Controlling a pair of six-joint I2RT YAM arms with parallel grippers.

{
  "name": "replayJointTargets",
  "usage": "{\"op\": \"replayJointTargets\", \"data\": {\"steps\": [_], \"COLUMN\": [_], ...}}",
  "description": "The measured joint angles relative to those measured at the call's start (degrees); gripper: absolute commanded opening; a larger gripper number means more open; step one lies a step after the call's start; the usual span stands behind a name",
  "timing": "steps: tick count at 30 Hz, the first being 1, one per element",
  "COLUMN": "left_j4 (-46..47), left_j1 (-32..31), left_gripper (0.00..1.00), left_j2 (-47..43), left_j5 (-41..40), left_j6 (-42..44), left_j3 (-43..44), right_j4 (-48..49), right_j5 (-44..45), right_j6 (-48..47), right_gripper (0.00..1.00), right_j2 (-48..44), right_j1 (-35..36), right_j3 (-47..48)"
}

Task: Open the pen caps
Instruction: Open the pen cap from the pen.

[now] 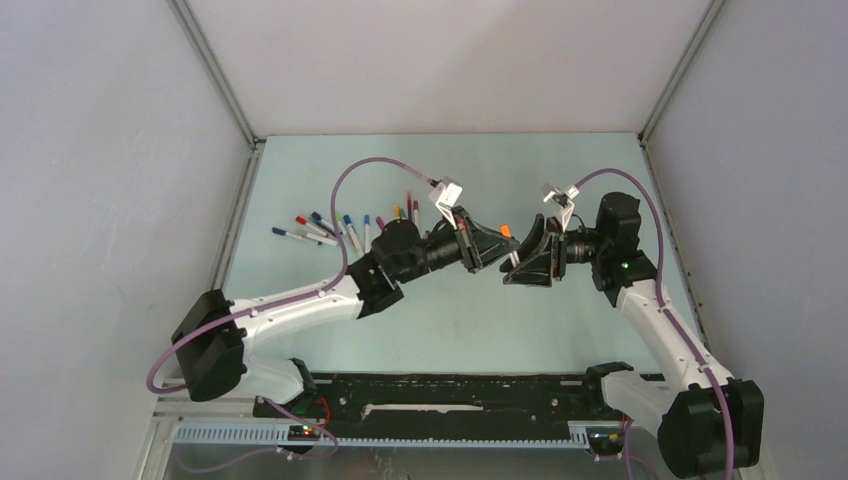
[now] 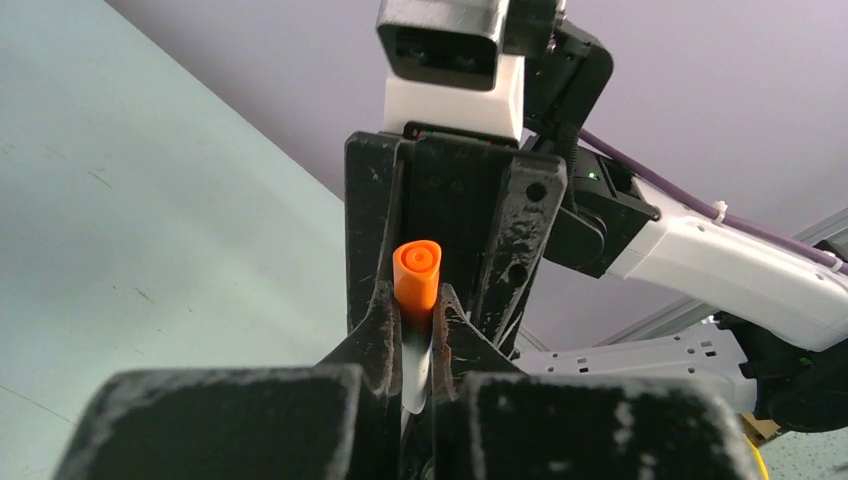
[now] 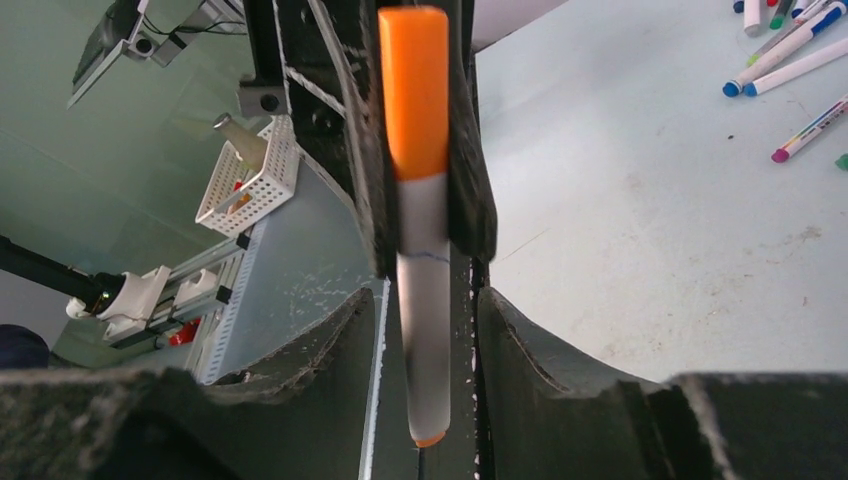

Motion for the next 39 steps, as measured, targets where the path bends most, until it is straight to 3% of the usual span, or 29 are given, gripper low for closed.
{"op": "replayJointTargets", "data": {"steps": [3,8,10,11,13,17,19,24,34,39], "left_j4": [0.3,1.6,2.0,2.4,2.7,3.5,3.7,4.1,5.4,5.9], "left_j1": [-0.2,-0.4,-0.5,-0.5,-0.5,-0.4,0.0,0.7,0.7,0.8], "left_gripper": [0.00,0.00,0.02,0.09,0.33,0.68,0.73,0.67,0.37,0.43], "left_j2": [0.9,2.1,2.2,2.3,2.4,2.3,1.9,0.2,0.2,0.7], "left_j5": [0.0,0.3,0.2,0.2,0.2,0.1,0.0,-0.6,-1.0,-0.7], "left_j6": [-0.4,-1.4,-1.8,-1.9,-2.0,-3.1,-3.5,-4.6,-6.3,-6.4], "left_j3": [0.0,0.0,0.0,0.0,0.0,0.0,-0.1,-0.2,-0.3,-0.3], "right_j4": [2.0,3.2,3.4,3.5,3.7,2.8,2.2,1.3,0.9,0.9], "right_j5": [-0.3,-0.3,-0.7,-0.7,-0.8,-1.3,-1.6,-2.3,-2.6,-2.6], "right_j6": [2.0,3.6,3.7,3.9,4.0,3.0,2.4,1.2,0.5,0.5], "right_gripper": [0.38,0.00,0.00,0.00,0.00,0.00,0.00,0.00,0.00,0.00], "right_j2": [0.0,0.0,0.0,-0.1,-0.2,-0.5,-0.6,-0.6,-0.6,-0.5], "right_j1": [-0.4,-0.9,-1.2,-1.4,-1.6,-1.8,-1.8,-1.7,-1.3,-1.3], "right_j3": [0.0,0.0,0.0,0.0,0.0,0.0,0.0,0.0,0.0,0.0]}}
